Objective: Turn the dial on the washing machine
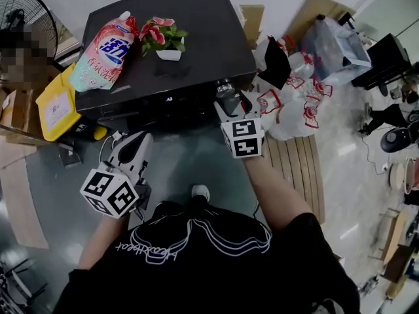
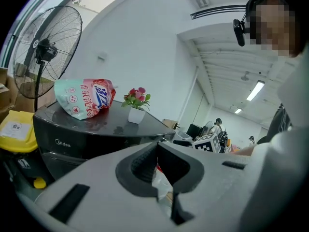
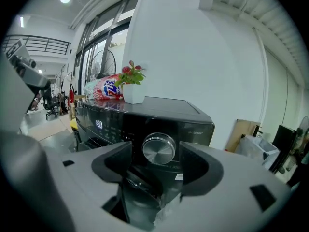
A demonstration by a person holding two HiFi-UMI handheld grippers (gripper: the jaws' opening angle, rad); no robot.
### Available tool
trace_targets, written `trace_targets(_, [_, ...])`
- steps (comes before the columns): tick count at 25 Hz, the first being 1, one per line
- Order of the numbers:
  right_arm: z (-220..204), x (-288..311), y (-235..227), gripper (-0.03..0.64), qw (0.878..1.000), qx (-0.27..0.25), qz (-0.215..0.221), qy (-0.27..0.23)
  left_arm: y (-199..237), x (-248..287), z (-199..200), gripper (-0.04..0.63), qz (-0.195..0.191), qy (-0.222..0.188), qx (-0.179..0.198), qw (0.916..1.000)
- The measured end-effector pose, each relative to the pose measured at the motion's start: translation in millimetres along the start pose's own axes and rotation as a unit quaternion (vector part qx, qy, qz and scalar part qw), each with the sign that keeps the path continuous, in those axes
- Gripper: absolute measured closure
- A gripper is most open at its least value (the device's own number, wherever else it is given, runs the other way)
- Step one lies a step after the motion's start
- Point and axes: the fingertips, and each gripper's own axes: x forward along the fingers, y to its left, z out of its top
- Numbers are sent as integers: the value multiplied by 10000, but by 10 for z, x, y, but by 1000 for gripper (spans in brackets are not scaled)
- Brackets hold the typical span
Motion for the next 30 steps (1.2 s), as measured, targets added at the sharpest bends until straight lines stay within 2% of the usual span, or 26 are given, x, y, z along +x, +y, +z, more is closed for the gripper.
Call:
trace_targets(9, [-80, 228, -81, 330, 9999, 64, -83, -39, 90, 92, -171, 591, 103, 220, -80, 9997])
trace_targets(20, [-102, 316, -41, 344, 10000, -37, -54, -40, 75, 116, -195, 591, 178, 231, -53, 9996])
trace_targets(30, [-102, 313, -64, 337, 9997, 145, -100, -142, 168, 199, -235, 591, 249, 235, -179, 9993])
